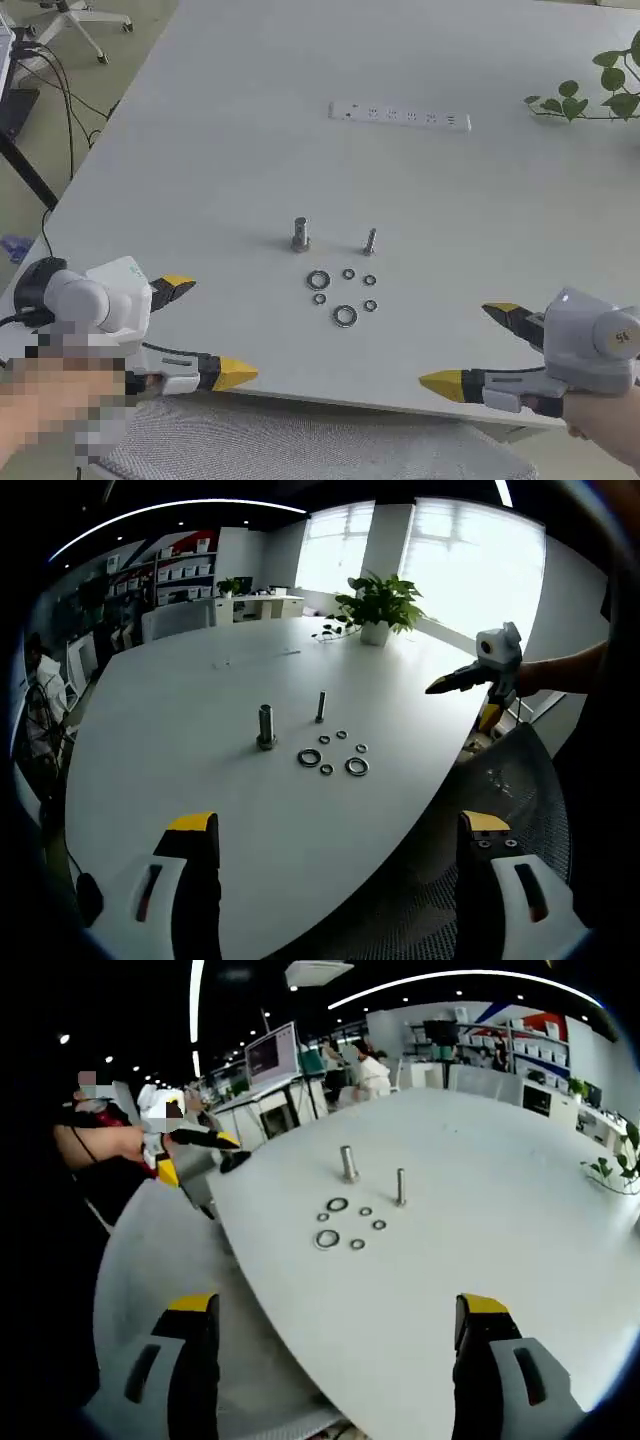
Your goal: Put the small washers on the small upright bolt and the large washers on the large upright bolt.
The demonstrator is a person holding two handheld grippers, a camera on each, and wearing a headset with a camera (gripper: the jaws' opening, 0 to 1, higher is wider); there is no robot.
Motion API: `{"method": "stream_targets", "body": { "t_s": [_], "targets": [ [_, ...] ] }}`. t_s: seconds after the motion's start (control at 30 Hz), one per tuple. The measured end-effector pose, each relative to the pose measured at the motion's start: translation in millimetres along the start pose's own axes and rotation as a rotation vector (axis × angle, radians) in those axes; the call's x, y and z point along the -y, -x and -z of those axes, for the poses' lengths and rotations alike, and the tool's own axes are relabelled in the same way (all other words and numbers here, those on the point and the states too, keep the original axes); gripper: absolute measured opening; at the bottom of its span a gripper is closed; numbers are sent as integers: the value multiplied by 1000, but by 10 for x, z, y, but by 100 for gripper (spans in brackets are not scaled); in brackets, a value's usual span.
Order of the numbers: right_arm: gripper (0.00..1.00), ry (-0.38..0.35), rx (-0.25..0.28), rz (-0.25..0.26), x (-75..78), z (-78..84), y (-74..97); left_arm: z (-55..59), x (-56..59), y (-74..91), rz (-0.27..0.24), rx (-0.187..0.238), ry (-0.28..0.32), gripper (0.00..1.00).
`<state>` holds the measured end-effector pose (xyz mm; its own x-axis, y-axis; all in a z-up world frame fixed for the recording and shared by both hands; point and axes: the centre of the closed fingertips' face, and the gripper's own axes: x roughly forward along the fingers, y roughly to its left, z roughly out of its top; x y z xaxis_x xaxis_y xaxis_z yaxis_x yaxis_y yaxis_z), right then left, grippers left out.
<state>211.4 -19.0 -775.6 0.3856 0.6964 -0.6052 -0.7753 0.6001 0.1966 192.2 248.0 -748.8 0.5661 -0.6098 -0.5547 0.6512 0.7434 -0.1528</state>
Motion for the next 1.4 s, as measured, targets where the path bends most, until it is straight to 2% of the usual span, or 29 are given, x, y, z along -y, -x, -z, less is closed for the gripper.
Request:
{"method": "stream_targets", "body": {
  "t_s": [0.37, 0.5, 0.57, 0.63, 0.7, 0.8, 0.87, 1.13, 1.4],
  "targets": [
    [97, 24, -25, -12, 16, -35, -52, -3, -67, -23, 6, -7, 3, 99],
    [96, 37, -40, -26, 18, -28, -70, 23, -29, -36, 10, -11, 4, 99],
    [91, 40, -46, -20, 26, -32, -72, 53, -10, -47, 13, -23, -4, 99],
    [91, 21, -22, -19, 24, -90, -82, 91, -4, -60, 15, -38, -6, 99],
    [90, 12, -25, -22, -4, -117, -98, 101, -4, -64, 17, -37, -9, 99],
    [85, 12, -71, -27, -35, -98, -126, 116, -2, -73, 16, -45, -11, 98],
    [86, 26, -66, -29, 0, -132, -158, 106, 9, -85, 18, -43, -13, 98],
    [84, 89, -95, -60, -75, -289, -289, 68, 48, -141, 30, -38, -19, 99],
    [80, 107, -127, -75, -79, -408, -418, 70, 36, -178, 35, -44, -17, 99]
  ]
}}
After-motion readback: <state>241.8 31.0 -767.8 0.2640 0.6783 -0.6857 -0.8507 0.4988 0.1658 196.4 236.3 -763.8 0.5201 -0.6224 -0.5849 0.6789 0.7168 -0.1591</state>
